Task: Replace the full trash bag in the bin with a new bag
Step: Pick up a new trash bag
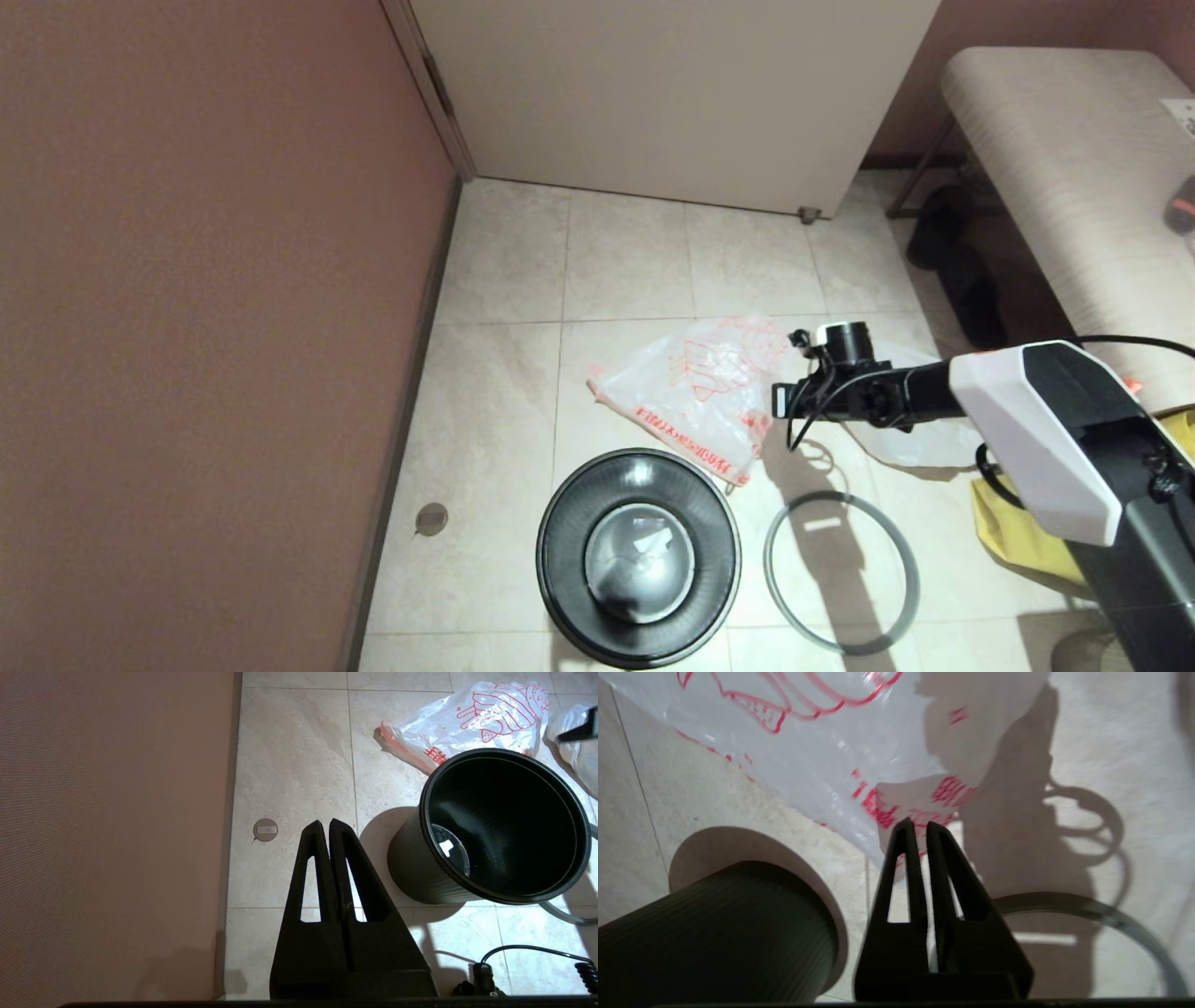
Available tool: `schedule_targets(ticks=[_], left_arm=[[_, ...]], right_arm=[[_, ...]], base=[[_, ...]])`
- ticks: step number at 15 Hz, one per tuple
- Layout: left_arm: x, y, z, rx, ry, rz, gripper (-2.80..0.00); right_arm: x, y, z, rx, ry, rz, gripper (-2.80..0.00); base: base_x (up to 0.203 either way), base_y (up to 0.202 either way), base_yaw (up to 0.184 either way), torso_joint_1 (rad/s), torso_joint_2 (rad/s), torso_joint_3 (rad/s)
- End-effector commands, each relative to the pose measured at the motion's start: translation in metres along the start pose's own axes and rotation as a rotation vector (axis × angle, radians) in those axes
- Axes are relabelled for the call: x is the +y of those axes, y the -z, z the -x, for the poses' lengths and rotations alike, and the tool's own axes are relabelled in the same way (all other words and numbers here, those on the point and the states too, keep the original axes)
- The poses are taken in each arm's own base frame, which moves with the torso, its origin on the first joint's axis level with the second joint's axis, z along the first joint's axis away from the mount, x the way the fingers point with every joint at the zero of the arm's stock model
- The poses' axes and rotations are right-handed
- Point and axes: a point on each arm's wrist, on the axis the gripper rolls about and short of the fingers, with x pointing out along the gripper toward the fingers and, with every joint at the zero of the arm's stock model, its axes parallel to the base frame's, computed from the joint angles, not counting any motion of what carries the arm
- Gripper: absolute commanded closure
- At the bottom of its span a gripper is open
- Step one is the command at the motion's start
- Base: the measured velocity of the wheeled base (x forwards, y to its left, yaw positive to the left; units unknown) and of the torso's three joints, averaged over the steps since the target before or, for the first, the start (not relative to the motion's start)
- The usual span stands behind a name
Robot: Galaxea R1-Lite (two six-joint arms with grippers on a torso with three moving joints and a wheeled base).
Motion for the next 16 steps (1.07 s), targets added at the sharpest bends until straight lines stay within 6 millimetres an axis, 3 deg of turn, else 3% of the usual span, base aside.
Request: schedule_targets(ticks=[1, 3, 6, 9, 13, 16], left_arm=[[0.000, 0.000, 0.000, 0.001, -0.001, 0.001, 0.00], [0.000, 0.000, 0.000, 0.001, -0.001, 0.001, 0.00], [0.000, 0.000, 0.000, 0.001, -0.001, 0.001, 0.00], [0.000, 0.000, 0.000, 0.001, -0.001, 0.001, 0.00], [0.000, 0.000, 0.000, 0.001, -0.001, 0.001, 0.00], [0.000, 0.000, 0.000, 0.001, -0.001, 0.001, 0.00]], right_arm=[[0.008, 0.039, -0.036, 0.024, -0.022, 0.060, -2.80], [0.025, 0.052, -0.046, 0.018, -0.059, 0.163, -2.80], [0.023, 0.084, -0.069, 0.021, -0.083, 0.354, -2.80], [0.028, 0.099, -0.080, -0.014, -0.096, 0.409, -2.80], [0.030, 0.104, -0.085, -0.051, -0.093, 0.545, -2.80], [0.027, 0.093, -0.082, -0.112, -0.086, 0.552, -2.80]], base=[[0.000, 0.000, 0.000, 0.000, 0.00, 0.000], [0.000, 0.000, 0.000, 0.000, 0.00, 0.000], [0.000, 0.000, 0.000, 0.000, 0.00, 0.000], [0.000, 0.000, 0.000, 0.000, 0.00, 0.000], [0.000, 0.000, 0.000, 0.000, 0.00, 0.000], [0.000, 0.000, 0.000, 0.000, 0.00, 0.000]])
